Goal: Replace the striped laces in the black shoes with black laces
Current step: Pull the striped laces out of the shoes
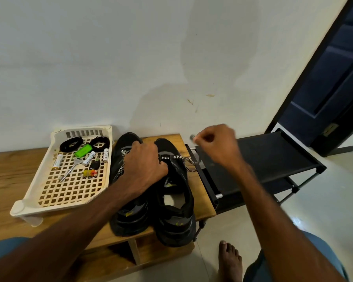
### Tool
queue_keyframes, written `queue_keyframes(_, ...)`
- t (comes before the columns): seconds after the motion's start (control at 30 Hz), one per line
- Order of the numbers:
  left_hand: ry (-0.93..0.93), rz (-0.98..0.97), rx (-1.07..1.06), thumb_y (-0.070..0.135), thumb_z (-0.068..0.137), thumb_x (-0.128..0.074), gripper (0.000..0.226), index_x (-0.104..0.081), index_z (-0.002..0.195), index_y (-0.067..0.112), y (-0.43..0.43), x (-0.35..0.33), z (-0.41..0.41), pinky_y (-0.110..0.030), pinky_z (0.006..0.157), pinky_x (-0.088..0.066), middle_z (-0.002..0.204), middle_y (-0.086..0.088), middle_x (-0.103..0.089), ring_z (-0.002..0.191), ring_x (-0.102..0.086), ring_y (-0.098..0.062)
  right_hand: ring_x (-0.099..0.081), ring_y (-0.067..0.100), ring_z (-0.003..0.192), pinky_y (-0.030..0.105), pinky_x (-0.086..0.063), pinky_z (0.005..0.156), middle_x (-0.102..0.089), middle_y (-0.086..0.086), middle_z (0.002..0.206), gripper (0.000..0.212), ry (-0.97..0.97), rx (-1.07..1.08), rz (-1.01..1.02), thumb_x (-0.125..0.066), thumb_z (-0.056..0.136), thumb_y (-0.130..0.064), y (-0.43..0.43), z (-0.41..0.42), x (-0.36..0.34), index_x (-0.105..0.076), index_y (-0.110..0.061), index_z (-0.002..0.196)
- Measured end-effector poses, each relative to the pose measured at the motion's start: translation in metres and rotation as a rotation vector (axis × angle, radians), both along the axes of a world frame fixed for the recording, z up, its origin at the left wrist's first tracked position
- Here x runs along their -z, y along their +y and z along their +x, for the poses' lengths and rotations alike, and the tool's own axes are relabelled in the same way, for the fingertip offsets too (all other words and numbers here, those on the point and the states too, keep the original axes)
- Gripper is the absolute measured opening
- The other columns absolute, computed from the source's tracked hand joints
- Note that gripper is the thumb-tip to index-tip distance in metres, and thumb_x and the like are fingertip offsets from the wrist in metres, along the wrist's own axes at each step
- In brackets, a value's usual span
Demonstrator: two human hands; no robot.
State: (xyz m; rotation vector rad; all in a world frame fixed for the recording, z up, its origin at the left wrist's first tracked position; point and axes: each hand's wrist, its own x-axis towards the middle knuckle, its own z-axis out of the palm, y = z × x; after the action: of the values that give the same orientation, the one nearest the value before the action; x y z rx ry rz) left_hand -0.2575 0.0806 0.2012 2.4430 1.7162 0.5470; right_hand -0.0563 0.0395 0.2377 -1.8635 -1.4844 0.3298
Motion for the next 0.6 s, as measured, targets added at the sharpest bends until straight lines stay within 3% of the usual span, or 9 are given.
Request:
queue_keyframes(0.13, 0.066, 0.0, -0.028, 0.044, 0.084, -0.067, 0.031, -0.061, 0.08, 0.014, -0.001, -0.002, 0.0, -0.031, 0.063, -0.041, 0.07, 0.002, -0.053, 0.08, -0.061, -0.022, -0.071, 0.015, 0.086, 0.041, -0.061, 0.087, -0.076, 0.0, 0.094, 0.012, -0.186, -0.168, -0.33, -0.075, 0.093, -0.023, 0.009, -0.031, 0.016, -0.08, -0.017, 0.103)
queue_keyframes(0.2, 0.052, -0.005, -0.028, 0.045, 0.085, -0.068, 0.032, -0.064, 0.091, 0.014, 0.0, -0.001, 0.001, -0.032, 0.067, -0.044, 0.083, -0.001, -0.062, 0.083, -0.064, -0.023, -0.071, 0.022, 0.088, 0.045, -0.06, 0.086, -0.074, 0.004, 0.096, 0.017, -0.227, -0.154, -0.359, -0.075, 0.094, -0.027, 0.01, -0.038, 0.02, -0.078, -0.018, 0.108)
queue_keyframes(0.27, 0.038, -0.011, -0.016, 0.045, 0.085, -0.07, 0.034, -0.063, 0.101, 0.016, 0.002, -0.001, 0.002, -0.032, 0.07, -0.044, 0.094, -0.002, -0.066, 0.09, -0.066, -0.024, -0.071, 0.026, 0.096, 0.044, -0.059, 0.089, -0.074, 0.006, 0.105, 0.022, -0.255, -0.126, -0.326, -0.074, 0.094, -0.027, 0.01, -0.043, 0.023, -0.077, -0.02, 0.115)
queue_keyframes(0.33, 0.053, -0.026, -0.016, 0.042, 0.084, -0.073, 0.03, -0.064, 0.095, 0.015, 0.003, -0.002, 0.002, -0.031, 0.067, -0.043, 0.089, -0.001, -0.065, 0.084, -0.066, -0.024, -0.071, 0.028, 0.098, 0.043, -0.059, 0.089, -0.074, 0.009, 0.107, 0.023, -0.282, -0.107, -0.305, -0.072, 0.096, -0.024, 0.012, -0.047, 0.025, -0.077, -0.019, 0.118)
queue_keyframes(0.47, 0.04, -0.06, -0.033, 0.027, 0.081, -0.075, 0.028, -0.052, 0.069, 0.014, 0.005, -0.003, 0.003, -0.029, 0.056, -0.044, 0.068, 0.0, -0.052, 0.063, -0.057, -0.02, -0.07, 0.025, 0.082, 0.034, -0.055, 0.07, -0.074, 0.007, 0.091, 0.015, -0.314, -0.083, -0.247, -0.069, 0.096, -0.023, 0.015, -0.05, 0.025, -0.08, -0.017, 0.105)
queue_keyframes(0.53, 0.04, -0.087, -0.036, 0.022, 0.079, -0.077, 0.039, -0.041, 0.064, 0.017, 0.006, -0.005, 0.003, -0.027, 0.051, -0.038, 0.065, 0.002, -0.045, 0.057, -0.048, -0.017, -0.064, 0.02, 0.07, 0.026, -0.043, 0.059, -0.071, 0.002, 0.079, 0.012, -0.293, -0.084, -0.189, -0.07, 0.095, -0.024, 0.014, -0.047, 0.022, -0.081, -0.021, 0.097)
queue_keyframes(0.6, 0.033, -0.113, -0.023, 0.021, 0.079, -0.079, 0.046, -0.036, 0.063, 0.019, 0.007, -0.007, 0.002, -0.025, 0.049, -0.034, 0.064, 0.003, -0.042, 0.053, -0.041, -0.012, -0.062, 0.016, 0.065, 0.026, -0.044, 0.057, -0.07, -0.003, 0.073, 0.013, -0.277, -0.089, -0.143, -0.069, 0.095, -0.025, 0.012, -0.041, 0.018, -0.082, -0.023, 0.093)
